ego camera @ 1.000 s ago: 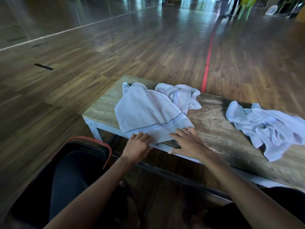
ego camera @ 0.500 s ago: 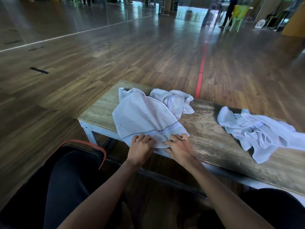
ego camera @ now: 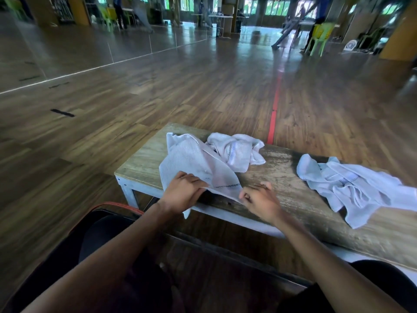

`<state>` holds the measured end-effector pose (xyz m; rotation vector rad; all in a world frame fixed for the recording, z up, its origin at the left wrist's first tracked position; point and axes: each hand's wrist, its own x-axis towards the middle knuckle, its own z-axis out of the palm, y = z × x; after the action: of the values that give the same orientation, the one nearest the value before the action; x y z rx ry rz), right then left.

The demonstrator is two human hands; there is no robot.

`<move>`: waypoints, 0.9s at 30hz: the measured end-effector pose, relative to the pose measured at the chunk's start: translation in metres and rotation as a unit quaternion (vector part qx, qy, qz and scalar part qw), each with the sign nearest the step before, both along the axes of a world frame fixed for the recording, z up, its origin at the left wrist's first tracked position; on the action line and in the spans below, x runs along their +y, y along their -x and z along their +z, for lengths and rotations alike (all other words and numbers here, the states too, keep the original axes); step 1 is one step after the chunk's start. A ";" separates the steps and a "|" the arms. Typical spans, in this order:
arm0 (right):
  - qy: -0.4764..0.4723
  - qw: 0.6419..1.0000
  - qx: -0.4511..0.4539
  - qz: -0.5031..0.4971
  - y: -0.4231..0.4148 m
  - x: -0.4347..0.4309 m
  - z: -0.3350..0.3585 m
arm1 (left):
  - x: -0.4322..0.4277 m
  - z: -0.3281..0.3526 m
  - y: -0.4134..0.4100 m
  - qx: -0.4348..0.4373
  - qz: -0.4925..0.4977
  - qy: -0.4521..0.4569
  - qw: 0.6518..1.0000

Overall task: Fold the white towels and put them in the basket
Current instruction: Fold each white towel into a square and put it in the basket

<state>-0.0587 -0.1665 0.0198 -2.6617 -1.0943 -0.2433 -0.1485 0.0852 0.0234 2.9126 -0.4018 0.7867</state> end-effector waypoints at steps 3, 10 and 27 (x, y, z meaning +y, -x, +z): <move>0.002 0.999 0.021 -0.027 0.000 0.000 0.024 | 0.011 0.019 0.004 0.013 0.009 0.017 1.000; -0.052 0.997 0.001 0.050 0.031 0.058 0.051 | -0.001 0.052 0.005 -0.008 -0.012 0.068 0.998; 0.038 0.998 -0.028 -0.042 0.006 -0.001 0.085 | 0.040 0.070 0.023 0.069 0.036 -0.084 0.993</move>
<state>-0.0645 -0.1679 0.1045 -2.7887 -1.0284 -0.2989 -0.1713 0.1255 0.0937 3.1310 -0.3676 0.5804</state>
